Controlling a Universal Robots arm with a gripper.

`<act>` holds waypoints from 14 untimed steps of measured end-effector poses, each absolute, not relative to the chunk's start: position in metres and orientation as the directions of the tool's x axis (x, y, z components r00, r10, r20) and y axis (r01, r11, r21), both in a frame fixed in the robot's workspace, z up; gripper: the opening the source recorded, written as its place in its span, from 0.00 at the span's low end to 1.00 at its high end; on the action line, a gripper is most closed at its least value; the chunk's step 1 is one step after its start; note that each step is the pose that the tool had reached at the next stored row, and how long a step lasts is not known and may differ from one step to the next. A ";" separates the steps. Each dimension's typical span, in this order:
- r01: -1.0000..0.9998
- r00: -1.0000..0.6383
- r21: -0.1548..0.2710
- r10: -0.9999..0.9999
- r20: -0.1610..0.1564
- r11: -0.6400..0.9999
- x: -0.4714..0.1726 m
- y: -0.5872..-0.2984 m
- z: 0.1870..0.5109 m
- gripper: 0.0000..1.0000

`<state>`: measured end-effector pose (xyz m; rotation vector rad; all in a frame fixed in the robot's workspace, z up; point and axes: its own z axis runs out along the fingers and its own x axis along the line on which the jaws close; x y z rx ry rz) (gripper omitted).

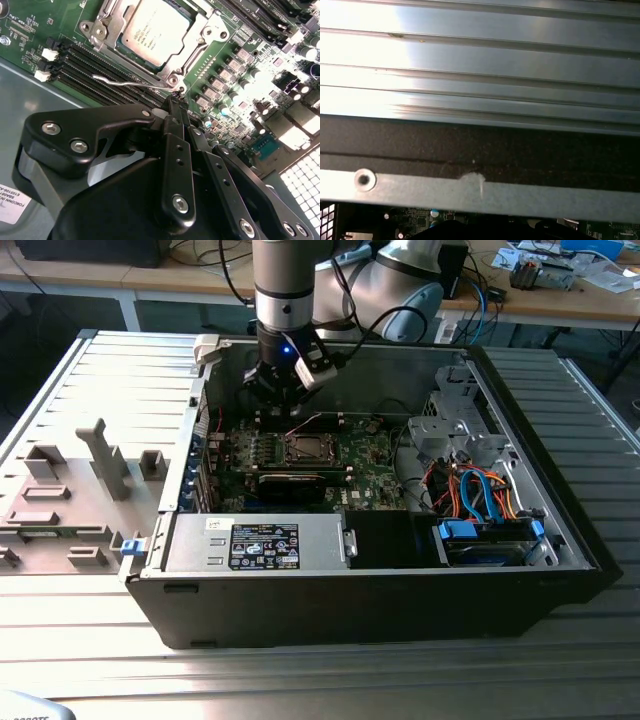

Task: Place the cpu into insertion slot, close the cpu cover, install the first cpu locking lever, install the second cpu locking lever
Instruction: 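Install the first cpu locking lever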

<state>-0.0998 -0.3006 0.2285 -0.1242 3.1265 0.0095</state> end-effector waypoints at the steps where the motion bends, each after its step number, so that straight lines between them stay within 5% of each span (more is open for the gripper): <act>1: -0.079 -0.997 0.006 -0.079 -0.013 0.997 -0.100 -0.301 0.228 0.11; 14: -0.079 -0.997 0.006 -0.079 -0.013 0.997 -0.100 -0.301 0.226 0.11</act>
